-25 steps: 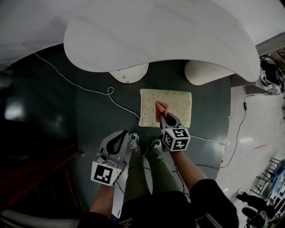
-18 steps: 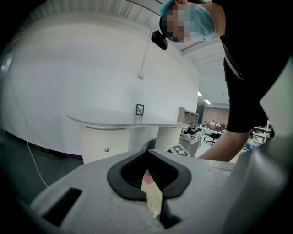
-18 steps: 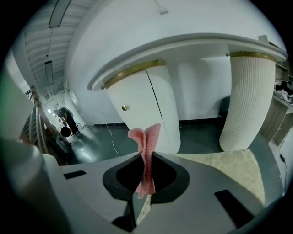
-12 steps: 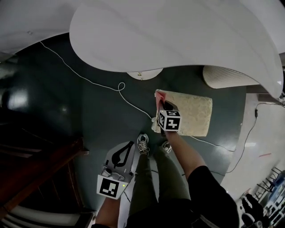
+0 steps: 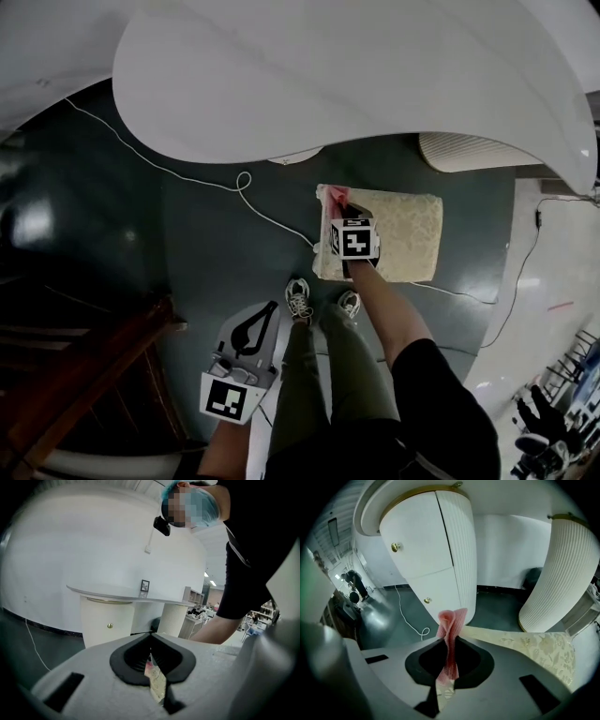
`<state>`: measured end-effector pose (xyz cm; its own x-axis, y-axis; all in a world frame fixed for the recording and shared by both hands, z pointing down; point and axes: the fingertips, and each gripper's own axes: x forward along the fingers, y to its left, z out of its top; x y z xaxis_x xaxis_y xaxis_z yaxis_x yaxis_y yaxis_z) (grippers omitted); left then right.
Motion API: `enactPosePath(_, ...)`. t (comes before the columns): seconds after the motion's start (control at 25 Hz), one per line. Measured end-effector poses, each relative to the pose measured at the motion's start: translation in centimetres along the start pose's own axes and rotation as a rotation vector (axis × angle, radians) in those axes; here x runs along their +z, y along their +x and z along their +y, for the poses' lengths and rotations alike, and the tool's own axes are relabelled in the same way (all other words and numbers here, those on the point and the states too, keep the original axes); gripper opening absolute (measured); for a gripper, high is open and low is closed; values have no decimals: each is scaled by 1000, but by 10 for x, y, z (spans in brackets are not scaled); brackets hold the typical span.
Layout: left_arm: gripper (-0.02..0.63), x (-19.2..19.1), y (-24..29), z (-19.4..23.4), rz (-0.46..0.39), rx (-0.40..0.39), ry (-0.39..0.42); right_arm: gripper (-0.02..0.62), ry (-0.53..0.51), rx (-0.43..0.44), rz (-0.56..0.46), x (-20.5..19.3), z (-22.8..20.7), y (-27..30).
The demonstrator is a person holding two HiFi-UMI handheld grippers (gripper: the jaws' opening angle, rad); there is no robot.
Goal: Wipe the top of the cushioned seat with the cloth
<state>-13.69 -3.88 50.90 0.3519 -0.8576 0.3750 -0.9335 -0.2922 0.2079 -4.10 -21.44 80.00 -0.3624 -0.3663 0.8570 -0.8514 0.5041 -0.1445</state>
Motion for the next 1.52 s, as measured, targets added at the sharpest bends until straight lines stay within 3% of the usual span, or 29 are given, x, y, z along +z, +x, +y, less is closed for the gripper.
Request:
enactPosePath(0.24, 17, 3, 24, -10, 2, -75, 24, 26, 36, -86, 6, -14, -60, -19)
enactPosePath(0.72, 17, 7, 69, -58, 18, -172, 49, 26, 62, -342, 71, -61, -252, -84)
enactPosePath(0.96, 17, 2, 76, -75, 35, -207, 68, 26, 85, -425, 103, -81, -300, -109)
enactPosePath(1.08, 17, 4, 77, -79, 39, -221, 78, 26, 103, -418, 76, -79, -294, -117)
enactPosePath(1.2, 17, 9, 75, -80, 23, -229, 81, 26, 110, -353, 0, -64, -260, -121)
enactPosePath(1.36, 17, 13, 68, -72, 21, -222, 80, 26, 133, -175, -113, -40, -177, -118)
enactPosePath(1.52, 17, 15, 54, -59, 20, -204, 87, 26, 180, 17, -157, -27, -79, -104)
